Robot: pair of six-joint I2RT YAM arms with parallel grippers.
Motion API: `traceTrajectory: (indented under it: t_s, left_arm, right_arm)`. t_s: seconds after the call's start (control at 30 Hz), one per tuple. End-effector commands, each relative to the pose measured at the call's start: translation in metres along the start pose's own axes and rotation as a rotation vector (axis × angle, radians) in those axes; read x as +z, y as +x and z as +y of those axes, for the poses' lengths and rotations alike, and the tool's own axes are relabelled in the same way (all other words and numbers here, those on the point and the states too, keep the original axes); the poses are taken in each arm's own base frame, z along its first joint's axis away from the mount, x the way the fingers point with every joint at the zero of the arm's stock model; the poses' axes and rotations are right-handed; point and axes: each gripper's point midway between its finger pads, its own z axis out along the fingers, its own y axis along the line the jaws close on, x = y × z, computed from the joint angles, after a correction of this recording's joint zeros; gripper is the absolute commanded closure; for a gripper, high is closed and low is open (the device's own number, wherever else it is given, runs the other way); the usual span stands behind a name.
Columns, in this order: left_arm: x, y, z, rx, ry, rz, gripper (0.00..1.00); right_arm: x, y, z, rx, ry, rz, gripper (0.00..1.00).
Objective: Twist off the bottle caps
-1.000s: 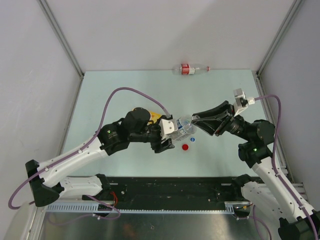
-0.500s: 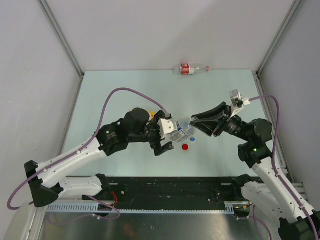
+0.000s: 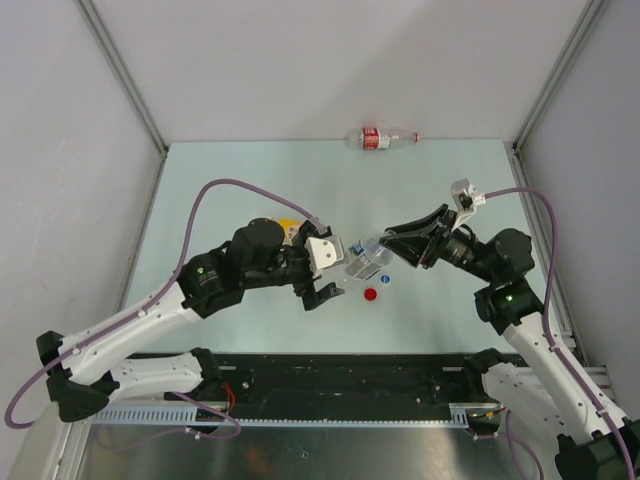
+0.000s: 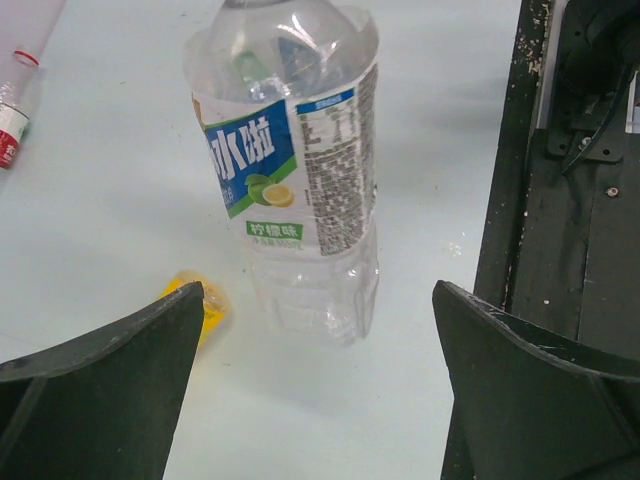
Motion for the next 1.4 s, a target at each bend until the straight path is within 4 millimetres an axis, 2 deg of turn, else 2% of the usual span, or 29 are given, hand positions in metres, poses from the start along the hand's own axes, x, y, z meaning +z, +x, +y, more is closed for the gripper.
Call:
traceTrajectory:
  t_s: [0.0, 0.2, 0.33, 0.57, 0.93, 1.07, 1.37]
  left_arm:
    - [-0.007, -0.012, 0.006, 0.038, -0.041, -0.054, 0.01]
    - [-0.005, -0.011, 0.005, 0.037, -0.036, -0.053, 0.01]
    - [-0.003, -0.01, 0.004, 0.035, -0.033, -0.047, 0.0]
    - [-0.002, -0.009, 0.004, 0.032, -0.027, -0.043, 0.01]
    - [0.0, -0.008, 0.003, 0.028, -0.025, -0.039, 0.01]
    - [0.0, -0.008, 0.004, 0.027, -0.029, -0.036, 0.01]
    - [0.001, -0.006, 0.005, 0.026, -0.037, -0.03, 0.0]
  right_arm:
    - [-0.005, 0.001, -0.033, -0.029, 0.181, -0.006, 1.0]
    - [-0.023, 0.014, -0.082, -0.031, 0.45, 0.016, 1.0]
    - [-0.043, 0.026, -0.116, -0.022, 0.658, 0.045, 1.0]
    - [-0.079, 0.032, -0.152, -0.022, 0.93, 0.042, 1.0]
    - [-0.124, 0.042, -0.181, -0.044, 1.209, 0.078, 1.0]
    - [-0.128, 0.047, -0.186, -0.047, 1.243, 0.101, 1.0]
    - [-0.13, 0.053, -0.19, -0.041, 1.258, 0.123, 0.88]
